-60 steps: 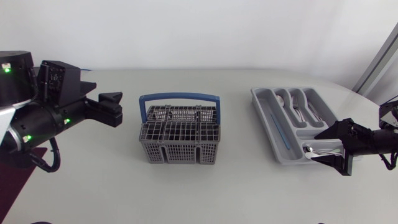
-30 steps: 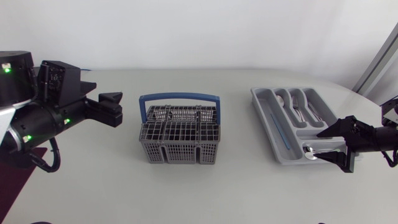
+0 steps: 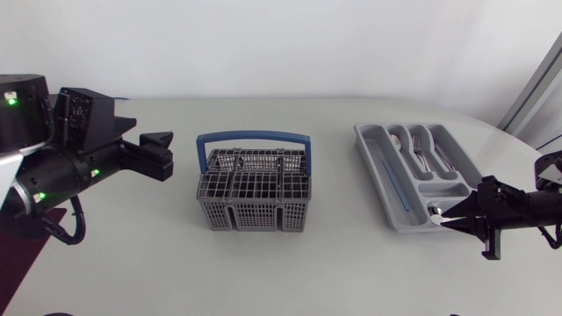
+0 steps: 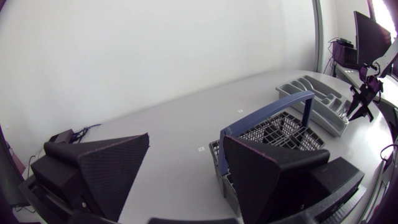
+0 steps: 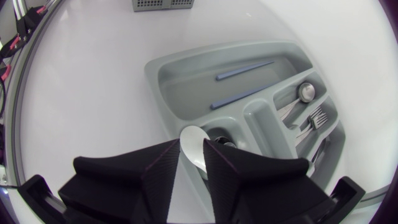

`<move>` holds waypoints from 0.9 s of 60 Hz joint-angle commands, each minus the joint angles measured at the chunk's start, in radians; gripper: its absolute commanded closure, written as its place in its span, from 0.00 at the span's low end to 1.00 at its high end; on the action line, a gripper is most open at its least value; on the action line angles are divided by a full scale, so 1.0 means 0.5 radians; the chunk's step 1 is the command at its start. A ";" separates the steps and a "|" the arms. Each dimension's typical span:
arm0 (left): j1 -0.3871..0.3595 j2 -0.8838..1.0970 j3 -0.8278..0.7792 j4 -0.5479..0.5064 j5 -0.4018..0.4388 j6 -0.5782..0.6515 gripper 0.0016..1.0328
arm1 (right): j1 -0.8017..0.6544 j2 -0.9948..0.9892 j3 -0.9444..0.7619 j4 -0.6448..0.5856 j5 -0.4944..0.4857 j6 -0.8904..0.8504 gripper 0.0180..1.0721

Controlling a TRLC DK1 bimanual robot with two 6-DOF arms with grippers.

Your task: Unload the cutlery basket into the drawer organizer.

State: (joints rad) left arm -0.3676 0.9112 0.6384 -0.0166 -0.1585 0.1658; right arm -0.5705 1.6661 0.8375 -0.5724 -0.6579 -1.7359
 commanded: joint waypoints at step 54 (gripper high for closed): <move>-0.020 -0.024 -0.056 0.015 -0.002 0.012 0.04 | 0.021 0.104 -0.089 -0.046 0.021 -0.118 0.91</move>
State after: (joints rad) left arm -0.3683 0.9096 0.6334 -0.0170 -0.1589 0.1658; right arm -0.5686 1.6875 0.8227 -0.5804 -0.6579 -1.7588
